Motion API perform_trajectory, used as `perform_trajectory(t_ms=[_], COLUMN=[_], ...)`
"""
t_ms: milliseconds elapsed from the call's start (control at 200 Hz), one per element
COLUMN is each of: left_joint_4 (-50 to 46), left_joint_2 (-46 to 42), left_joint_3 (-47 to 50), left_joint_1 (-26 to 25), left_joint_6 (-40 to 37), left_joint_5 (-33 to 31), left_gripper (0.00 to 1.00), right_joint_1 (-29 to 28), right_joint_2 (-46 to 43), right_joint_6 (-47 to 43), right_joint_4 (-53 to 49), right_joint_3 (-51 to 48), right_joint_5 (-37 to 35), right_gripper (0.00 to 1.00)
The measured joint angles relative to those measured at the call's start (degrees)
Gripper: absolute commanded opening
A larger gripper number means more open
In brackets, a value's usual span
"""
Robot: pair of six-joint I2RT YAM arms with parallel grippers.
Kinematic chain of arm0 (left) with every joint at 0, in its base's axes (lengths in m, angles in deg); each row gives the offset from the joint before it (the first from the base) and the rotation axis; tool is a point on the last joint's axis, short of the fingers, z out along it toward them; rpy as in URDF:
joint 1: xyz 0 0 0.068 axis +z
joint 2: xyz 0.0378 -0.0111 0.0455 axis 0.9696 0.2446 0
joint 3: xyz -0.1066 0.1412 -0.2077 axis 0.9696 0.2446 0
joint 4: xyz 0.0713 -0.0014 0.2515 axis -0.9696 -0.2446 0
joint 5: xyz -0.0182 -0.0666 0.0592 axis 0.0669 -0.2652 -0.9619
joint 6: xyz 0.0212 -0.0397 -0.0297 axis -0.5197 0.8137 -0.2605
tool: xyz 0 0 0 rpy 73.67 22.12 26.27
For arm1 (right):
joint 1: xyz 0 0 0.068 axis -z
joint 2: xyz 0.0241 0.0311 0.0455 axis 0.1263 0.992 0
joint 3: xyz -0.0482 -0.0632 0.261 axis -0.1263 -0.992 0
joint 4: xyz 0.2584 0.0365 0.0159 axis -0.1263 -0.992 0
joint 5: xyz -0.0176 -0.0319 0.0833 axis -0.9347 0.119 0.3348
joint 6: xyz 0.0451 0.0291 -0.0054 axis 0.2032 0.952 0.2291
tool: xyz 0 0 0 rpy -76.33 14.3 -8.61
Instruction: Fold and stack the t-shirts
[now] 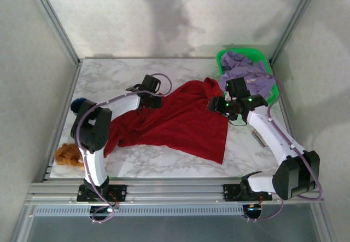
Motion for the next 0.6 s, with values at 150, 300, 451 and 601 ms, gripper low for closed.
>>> perform_trajectory(t_ms=[150,300,451,601], left_joint_4=[-1.2,-1.5,-1.7,-3.1], left_joint_2=[3.1,3.4,3.3,1.2], left_joint_3=[-2.5,-3.4,-3.5,-3.4], left_joint_1=[0.0,0.0,0.0,0.1], left_joint_6=[-0.8,-1.8,-1.7,-1.9], left_joint_5=[-1.5,-2.4,-3.2,-3.6], left_gripper=[0.21,0.01,0.00,0.16], right_joint_1=[0.0,0.0,0.0,0.0], right_joint_2=[-0.1,-0.3,-0.6,-0.6], right_joint_6=[0.0,0.0,0.0,0.0], right_joint_4=[-0.3,-0.6,-1.1,-1.1], right_joint_3=[0.0,0.0,0.0,0.0], right_joint_5=[-0.2,-0.3,-0.3,-0.3], right_gripper=[0.66,0.66,0.66,0.66])
